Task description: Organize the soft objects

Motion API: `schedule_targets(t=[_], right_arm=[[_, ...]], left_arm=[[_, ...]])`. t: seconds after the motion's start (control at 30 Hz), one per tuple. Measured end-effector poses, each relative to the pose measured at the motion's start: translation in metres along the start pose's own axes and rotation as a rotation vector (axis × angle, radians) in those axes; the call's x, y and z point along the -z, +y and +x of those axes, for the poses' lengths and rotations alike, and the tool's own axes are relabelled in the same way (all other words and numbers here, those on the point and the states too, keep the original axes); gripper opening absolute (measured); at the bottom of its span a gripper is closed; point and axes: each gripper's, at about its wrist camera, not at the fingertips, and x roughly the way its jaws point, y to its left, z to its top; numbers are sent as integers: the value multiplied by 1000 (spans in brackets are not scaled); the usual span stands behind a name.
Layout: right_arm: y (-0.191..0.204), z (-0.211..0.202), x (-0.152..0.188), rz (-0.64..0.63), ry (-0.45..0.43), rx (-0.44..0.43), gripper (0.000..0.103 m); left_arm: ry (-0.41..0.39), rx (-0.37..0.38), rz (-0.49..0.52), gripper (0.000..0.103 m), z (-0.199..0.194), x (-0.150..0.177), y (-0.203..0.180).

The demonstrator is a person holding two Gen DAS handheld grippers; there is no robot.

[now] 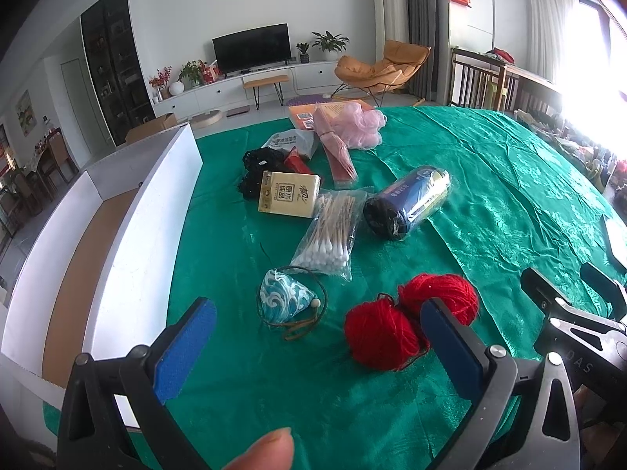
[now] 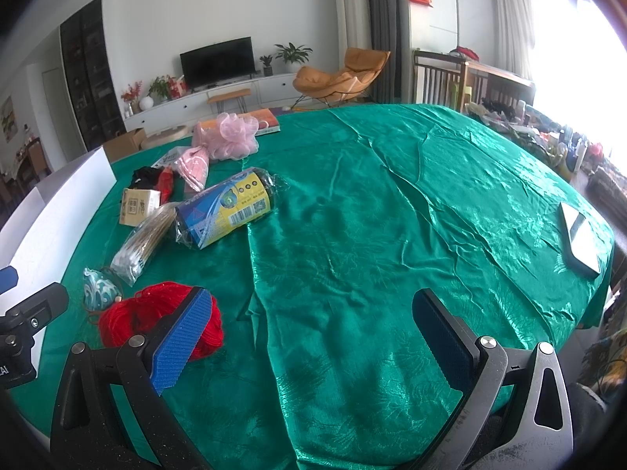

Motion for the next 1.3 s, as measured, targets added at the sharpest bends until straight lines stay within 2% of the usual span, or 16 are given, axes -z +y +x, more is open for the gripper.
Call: schedule_targets(t=[0.87,1.3], right_arm=[[-3,3,1,32,19,3,102],[-5,5,2,38,24,0,102]], left_arm=[[15,-8,16,103,3,1,0],[68,-17,34,103,17,9,-1]])
